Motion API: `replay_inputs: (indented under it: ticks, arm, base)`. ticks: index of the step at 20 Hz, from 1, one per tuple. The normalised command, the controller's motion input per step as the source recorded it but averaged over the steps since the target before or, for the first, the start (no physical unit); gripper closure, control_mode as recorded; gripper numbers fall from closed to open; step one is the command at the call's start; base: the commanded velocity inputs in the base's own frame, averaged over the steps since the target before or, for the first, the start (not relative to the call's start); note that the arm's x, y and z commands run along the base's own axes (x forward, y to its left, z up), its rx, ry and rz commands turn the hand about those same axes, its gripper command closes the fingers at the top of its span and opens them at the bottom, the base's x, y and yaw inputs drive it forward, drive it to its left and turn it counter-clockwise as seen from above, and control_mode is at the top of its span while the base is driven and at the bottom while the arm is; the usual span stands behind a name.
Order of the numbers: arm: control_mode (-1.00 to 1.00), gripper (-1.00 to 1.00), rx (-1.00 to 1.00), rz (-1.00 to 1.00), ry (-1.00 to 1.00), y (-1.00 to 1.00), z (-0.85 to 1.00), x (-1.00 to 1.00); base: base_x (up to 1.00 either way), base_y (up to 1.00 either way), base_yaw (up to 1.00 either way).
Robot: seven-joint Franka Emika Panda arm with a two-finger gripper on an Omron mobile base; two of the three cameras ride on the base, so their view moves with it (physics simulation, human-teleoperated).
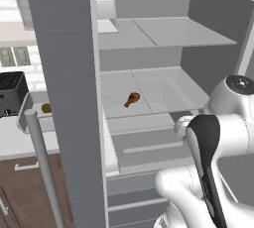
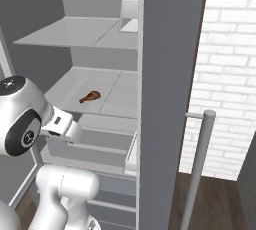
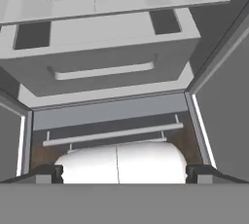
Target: Place one avocado and one chicken drumstick in each tupperware on the nearby counter, to pack two identical lunches.
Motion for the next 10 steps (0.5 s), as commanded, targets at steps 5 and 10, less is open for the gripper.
replay_inputs:
  ticks: [5,10]
  arm:
    - [-1.00,-1.00,0.10,0.00,-0.40,0.39,0.10,0.74]
    - [-1.00,-1.00,0.10,0.00,-0.16,0.49,0.14,1.00]
  base:
    - [0.00,0.00,0.00]
    - [0.00,0.00,0.00]
